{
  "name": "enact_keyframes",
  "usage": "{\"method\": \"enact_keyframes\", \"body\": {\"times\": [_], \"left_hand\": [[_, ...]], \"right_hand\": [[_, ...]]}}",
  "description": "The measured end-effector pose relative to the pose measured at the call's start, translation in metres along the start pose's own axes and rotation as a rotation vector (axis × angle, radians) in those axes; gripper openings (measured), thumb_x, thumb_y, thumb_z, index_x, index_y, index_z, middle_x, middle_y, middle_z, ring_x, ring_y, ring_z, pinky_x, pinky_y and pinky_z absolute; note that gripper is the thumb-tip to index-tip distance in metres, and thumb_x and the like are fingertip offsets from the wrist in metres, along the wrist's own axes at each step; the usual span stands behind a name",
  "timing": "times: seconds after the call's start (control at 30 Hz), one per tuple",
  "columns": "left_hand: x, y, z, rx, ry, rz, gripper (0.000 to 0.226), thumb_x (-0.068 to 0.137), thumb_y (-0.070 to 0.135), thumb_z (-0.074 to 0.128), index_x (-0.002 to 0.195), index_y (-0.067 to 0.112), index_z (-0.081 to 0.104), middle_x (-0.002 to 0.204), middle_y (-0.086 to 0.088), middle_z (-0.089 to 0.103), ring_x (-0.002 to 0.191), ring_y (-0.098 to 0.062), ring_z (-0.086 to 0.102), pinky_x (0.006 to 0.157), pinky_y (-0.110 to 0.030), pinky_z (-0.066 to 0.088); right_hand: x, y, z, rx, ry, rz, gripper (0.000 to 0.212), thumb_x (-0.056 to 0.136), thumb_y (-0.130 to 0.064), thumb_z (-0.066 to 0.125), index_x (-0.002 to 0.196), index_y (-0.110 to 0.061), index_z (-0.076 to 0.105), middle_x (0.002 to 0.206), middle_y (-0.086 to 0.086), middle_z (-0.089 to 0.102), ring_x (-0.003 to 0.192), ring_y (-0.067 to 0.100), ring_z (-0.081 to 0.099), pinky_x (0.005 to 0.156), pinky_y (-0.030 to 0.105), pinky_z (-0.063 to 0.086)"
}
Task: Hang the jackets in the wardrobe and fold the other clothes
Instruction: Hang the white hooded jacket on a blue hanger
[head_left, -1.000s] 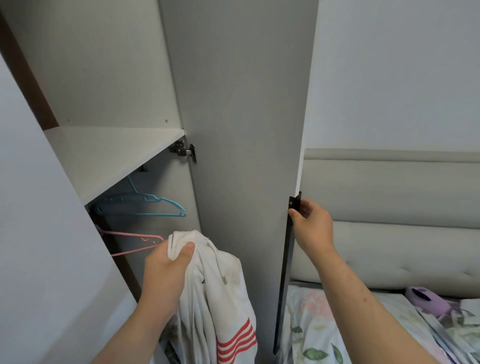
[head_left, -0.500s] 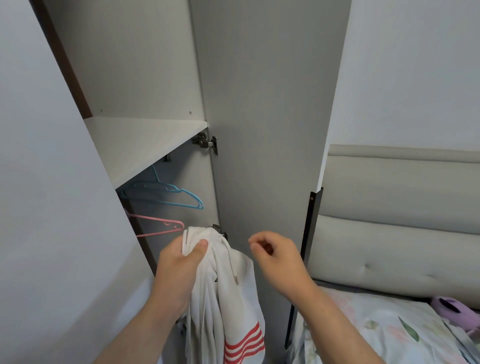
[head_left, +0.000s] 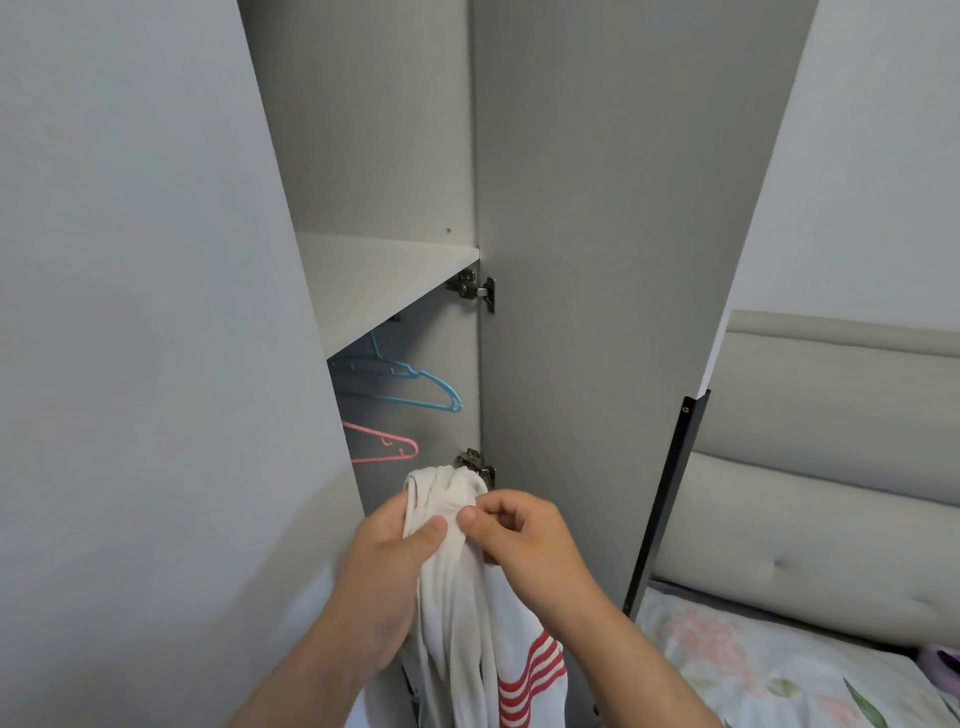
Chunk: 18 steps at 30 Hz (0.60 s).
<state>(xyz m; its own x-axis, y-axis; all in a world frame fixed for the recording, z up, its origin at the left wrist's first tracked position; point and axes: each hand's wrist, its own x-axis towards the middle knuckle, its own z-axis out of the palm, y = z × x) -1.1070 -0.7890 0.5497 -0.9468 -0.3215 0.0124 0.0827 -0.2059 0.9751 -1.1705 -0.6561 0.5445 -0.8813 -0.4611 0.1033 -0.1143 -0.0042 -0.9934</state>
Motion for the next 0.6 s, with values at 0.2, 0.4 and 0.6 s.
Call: {"method": "enact_keyframes", "body": {"times": [0.2, 0.4, 0.6], "left_hand": [[-0.014, -0.003, -0.017, -0.002, 0.052, 0.055, 0.031, 0.091, -0.009, 0.057, 0.102, 0.013, 0.076, 0.102, -0.015, 0.075, 0.096, -0.034, 0.072, 0.082, -0.04, 0.057], [-0.029, 0.005, -0.035, -0.054, 0.003, 0.054, 0.032, 0.091, -0.006, 0.058, 0.099, 0.018, 0.077, 0.1, -0.015, 0.076, 0.094, -0.032, 0.073, 0.075, -0.034, 0.059], [-0.034, 0.008, -0.044, -0.11, 0.016, 0.044, 0.023, 0.092, -0.002, 0.06, 0.097, 0.012, 0.077, 0.098, -0.015, 0.076, 0.091, -0.031, 0.074, 0.072, -0.032, 0.059]], "right_hand": [[-0.012, -0.001, 0.022, 0.032, 0.039, 0.052, 0.021, 0.093, -0.016, 0.068, 0.086, 0.004, 0.066, 0.069, 0.008, 0.056, 0.065, 0.016, 0.05, 0.063, 0.028, 0.046], [-0.027, -0.011, 0.042, 0.008, 0.079, 0.076, 0.022, 0.094, -0.017, 0.067, 0.084, 0.003, 0.067, 0.075, 0.015, 0.062, 0.071, 0.023, 0.055, 0.069, 0.038, 0.048], [-0.037, -0.018, 0.056, 0.006, 0.11, 0.056, 0.024, 0.094, -0.016, 0.067, 0.084, 0.005, 0.066, 0.076, 0.014, 0.065, 0.072, 0.023, 0.059, 0.074, 0.042, 0.054]]}}
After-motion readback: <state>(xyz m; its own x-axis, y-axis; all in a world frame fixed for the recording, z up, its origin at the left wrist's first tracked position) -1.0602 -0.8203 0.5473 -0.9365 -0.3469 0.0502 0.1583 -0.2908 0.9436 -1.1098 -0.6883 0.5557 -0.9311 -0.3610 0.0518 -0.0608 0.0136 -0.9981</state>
